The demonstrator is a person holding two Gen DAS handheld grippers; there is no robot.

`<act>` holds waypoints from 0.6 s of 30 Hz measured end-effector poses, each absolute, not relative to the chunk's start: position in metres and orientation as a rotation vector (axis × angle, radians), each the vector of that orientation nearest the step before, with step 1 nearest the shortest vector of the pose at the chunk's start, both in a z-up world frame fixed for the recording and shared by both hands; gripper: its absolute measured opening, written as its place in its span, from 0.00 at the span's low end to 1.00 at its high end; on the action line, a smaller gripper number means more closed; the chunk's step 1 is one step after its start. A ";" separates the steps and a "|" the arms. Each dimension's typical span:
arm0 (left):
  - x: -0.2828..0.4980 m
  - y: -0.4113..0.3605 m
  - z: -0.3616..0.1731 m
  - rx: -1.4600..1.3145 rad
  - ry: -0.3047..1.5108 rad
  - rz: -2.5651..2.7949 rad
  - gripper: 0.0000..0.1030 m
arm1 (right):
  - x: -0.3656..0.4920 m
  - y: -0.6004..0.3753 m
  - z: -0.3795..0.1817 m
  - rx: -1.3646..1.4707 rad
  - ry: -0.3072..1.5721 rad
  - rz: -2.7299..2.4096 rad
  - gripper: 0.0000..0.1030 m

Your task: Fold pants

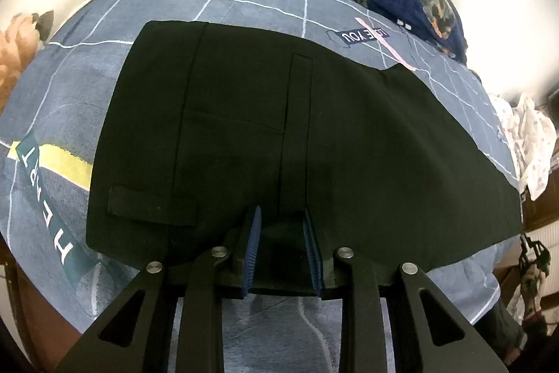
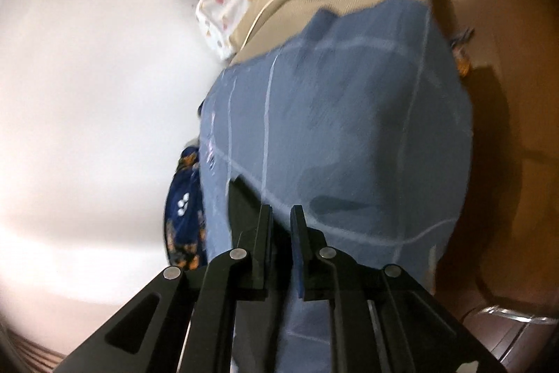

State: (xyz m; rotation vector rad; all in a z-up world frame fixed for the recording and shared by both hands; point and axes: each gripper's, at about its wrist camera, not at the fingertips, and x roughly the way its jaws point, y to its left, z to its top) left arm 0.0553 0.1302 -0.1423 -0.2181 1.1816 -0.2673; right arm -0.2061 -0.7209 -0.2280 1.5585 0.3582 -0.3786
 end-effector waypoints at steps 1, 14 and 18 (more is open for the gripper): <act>0.055 0.130 -0.142 -0.217 1.181 -0.266 0.27 | -0.209 -0.722 -0.231 1.560 0.362 -0.389 0.12; 0.054 0.130 -0.142 -0.218 1.179 -0.269 0.28 | -0.180 -0.711 -0.245 1.565 0.389 -0.238 0.34; 0.054 0.130 -0.142 -0.218 1.178 -0.268 0.28 | -0.167 -0.709 -0.240 1.559 0.392 -0.207 0.34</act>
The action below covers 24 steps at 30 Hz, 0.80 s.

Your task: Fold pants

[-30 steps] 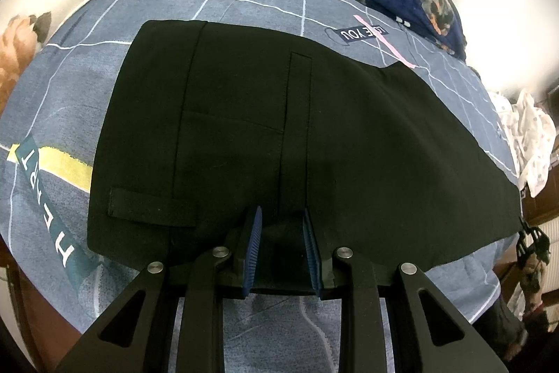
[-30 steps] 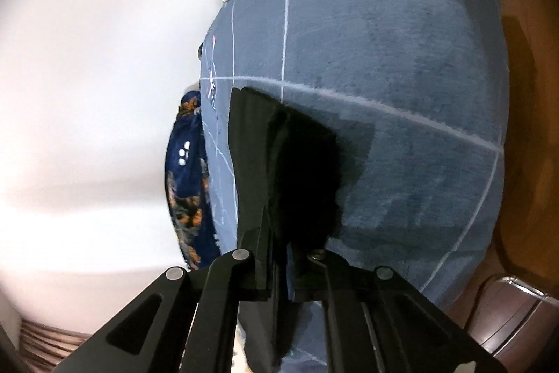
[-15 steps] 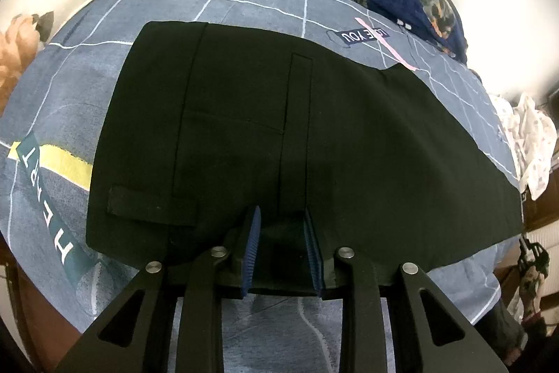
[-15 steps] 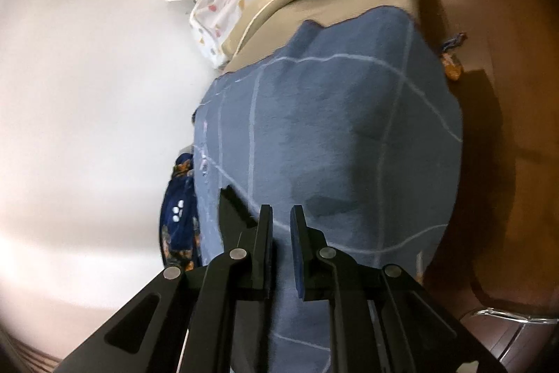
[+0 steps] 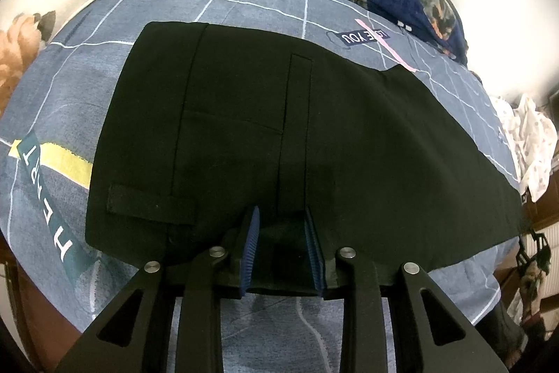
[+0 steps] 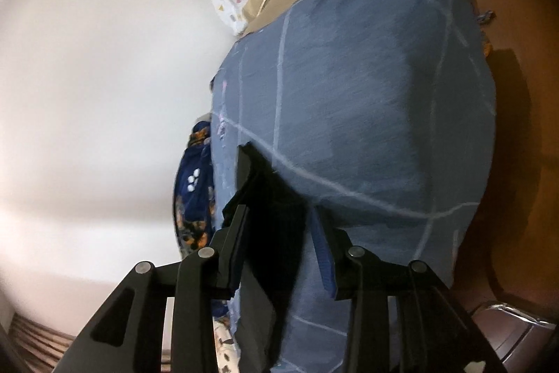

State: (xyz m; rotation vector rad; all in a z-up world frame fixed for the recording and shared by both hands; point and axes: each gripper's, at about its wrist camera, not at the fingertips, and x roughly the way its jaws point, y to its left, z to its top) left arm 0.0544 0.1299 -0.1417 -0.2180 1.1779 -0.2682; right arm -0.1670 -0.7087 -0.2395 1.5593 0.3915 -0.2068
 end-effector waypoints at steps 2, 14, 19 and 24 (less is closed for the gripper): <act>0.055 0.130 -0.142 -0.218 1.179 -0.269 0.29 | -0.163 -0.709 -0.240 1.563 0.393 -0.209 0.37; 0.057 0.130 -0.140 -0.231 1.182 -0.266 0.31 | -0.164 -0.709 -0.234 1.474 0.466 -0.335 0.06; 0.055 0.129 -0.140 -0.252 1.184 -0.269 0.40 | -0.144 -0.705 -0.207 1.298 0.571 -0.465 0.04; 0.054 0.125 -0.140 -0.224 1.176 -0.271 0.40 | -0.137 -0.711 -0.203 1.269 0.618 -0.487 0.03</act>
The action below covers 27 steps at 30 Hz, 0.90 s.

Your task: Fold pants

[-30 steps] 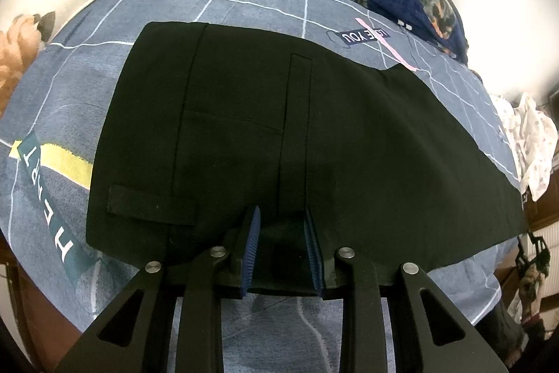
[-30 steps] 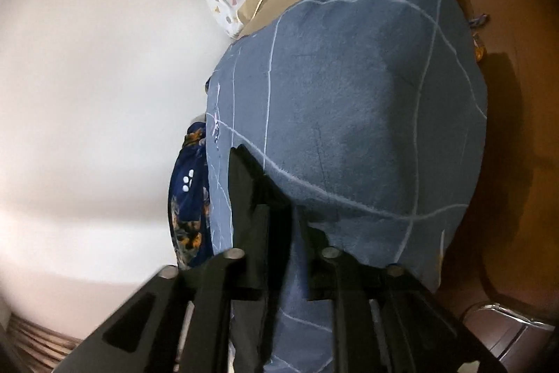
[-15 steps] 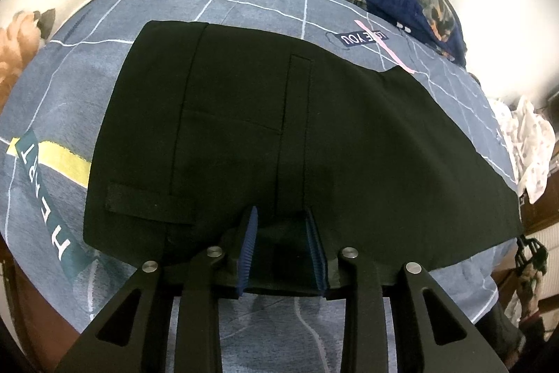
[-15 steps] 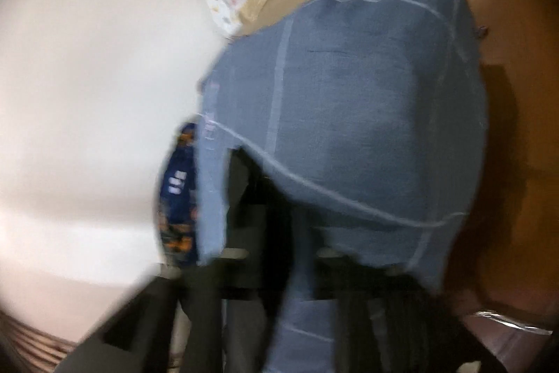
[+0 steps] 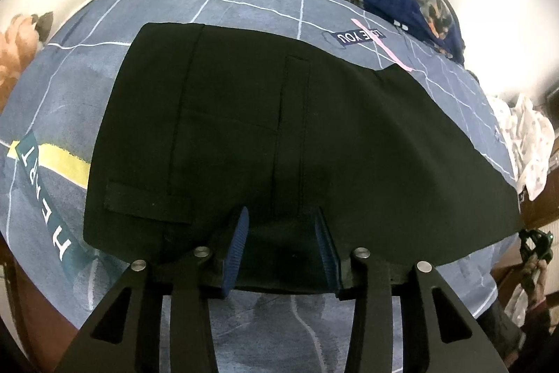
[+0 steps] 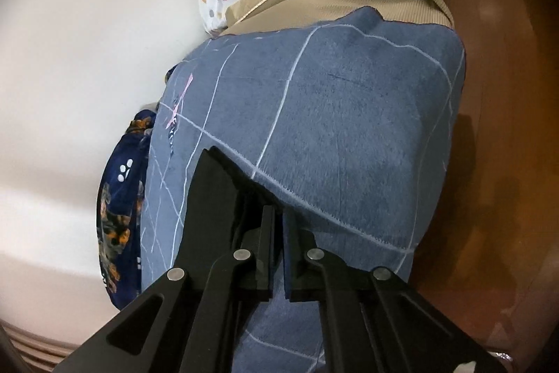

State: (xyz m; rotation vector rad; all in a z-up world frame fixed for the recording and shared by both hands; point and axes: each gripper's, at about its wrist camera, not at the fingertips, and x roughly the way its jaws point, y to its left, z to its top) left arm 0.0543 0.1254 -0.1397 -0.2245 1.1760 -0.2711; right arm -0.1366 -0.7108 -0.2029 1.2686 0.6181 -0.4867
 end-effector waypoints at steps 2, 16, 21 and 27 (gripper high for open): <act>0.054 0.125 -0.140 -0.227 1.176 -0.273 0.40 | -0.139 -0.711 -0.205 1.288 0.610 -0.487 0.03; 0.052 0.119 -0.138 -0.201 1.168 -0.281 0.49 | -0.180 -0.721 -0.256 1.757 0.288 -0.169 0.49; 0.051 0.119 -0.138 -0.217 1.167 -0.282 0.49 | -0.164 -0.714 -0.245 1.685 0.337 -0.167 0.49; 0.051 0.120 -0.138 -0.219 1.163 -0.285 0.50 | -0.141 -0.697 -0.223 1.543 0.440 -0.153 0.49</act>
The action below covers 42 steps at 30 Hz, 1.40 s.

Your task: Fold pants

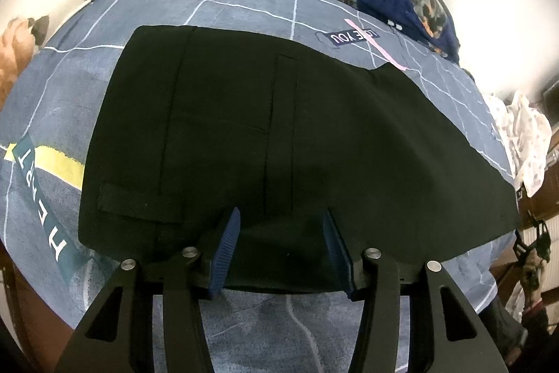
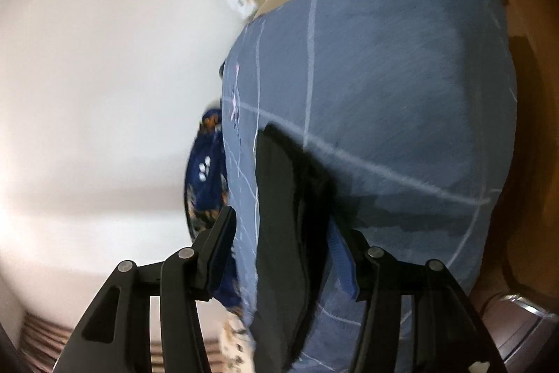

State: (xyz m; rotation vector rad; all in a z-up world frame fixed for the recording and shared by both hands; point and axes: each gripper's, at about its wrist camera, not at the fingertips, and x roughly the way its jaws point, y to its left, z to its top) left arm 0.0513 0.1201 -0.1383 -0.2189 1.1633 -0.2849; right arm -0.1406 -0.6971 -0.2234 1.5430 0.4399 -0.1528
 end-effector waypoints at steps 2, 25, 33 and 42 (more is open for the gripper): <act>0.051 0.120 -0.138 -0.215 1.162 -0.286 0.50 | -0.133 -0.694 -0.221 1.490 0.478 -0.163 0.49; 0.032 0.105 -0.080 -0.143 0.960 -0.137 0.65 | -0.081 -0.634 -0.138 1.109 0.587 -0.302 0.12; 0.029 0.103 -0.085 -0.093 0.968 -0.088 0.73 | -0.042 -0.572 -0.112 1.009 0.631 -0.154 0.12; 0.028 0.107 -0.088 -0.069 0.966 -0.044 0.77 | -0.008 -0.491 -0.118 0.913 0.760 -0.018 0.12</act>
